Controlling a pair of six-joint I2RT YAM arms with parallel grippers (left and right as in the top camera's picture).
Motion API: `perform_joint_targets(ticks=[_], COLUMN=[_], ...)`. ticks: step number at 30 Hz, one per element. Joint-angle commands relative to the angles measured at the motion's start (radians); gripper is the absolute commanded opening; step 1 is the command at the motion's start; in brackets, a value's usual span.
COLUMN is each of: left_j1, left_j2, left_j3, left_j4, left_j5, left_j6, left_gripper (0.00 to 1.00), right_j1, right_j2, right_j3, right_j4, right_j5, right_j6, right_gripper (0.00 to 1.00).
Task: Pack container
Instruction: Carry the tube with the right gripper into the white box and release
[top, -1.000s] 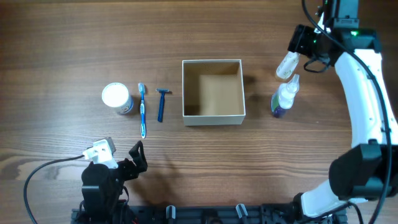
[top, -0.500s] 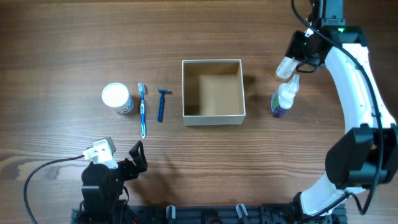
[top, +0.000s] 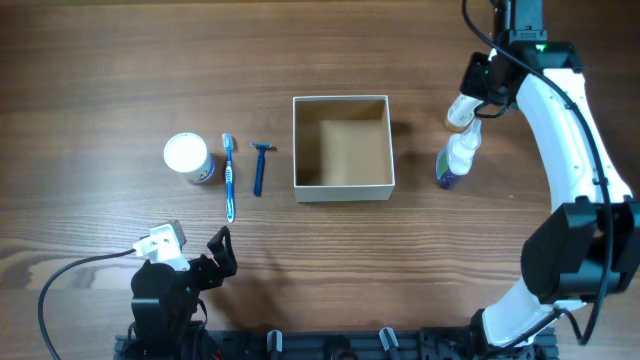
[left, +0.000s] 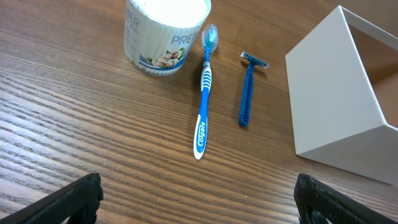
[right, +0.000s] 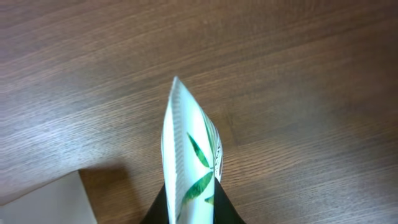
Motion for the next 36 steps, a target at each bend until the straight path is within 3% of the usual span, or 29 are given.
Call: perform_joint_targets(ticks=[1, 9, 16, 21, 30, 36], left_j1=[0.008, 0.008, 0.008, 0.008, 0.008, 0.008], left_j2=[-0.01, -0.01, -0.01, -0.01, -0.01, -0.01], left_j3=[-0.001, -0.001, -0.001, -0.001, -0.001, -0.001], left_j4=[0.002, 0.002, 0.002, 0.002, 0.002, 0.002], left_j5=[0.016, 0.016, 0.016, 0.016, 0.016, 0.016], left_j6=[-0.002, -0.002, -0.002, -0.002, -0.002, -0.002], left_gripper=[1.0, 1.0, 1.0, 1.0, 1.0, 1.0], right_j1=[0.038, 0.134, 0.305, 0.416, 0.472, 0.471], right_j2=[-0.165, -0.389, -0.473, -0.428, -0.253, -0.092], right_j3=[0.021, 0.022, 0.022, 0.022, 0.022, 0.022], right_j4=[0.033, 0.028, -0.127, -0.194, -0.114, -0.01], right_j5=[0.029, 0.024, 0.005, -0.011, -0.032, 0.135], right_j6=[-0.029, -0.032, 0.027, 0.088, 0.087, 0.083], right_gripper=[0.04, 0.04, 0.04, 0.04, 0.04, 0.04])
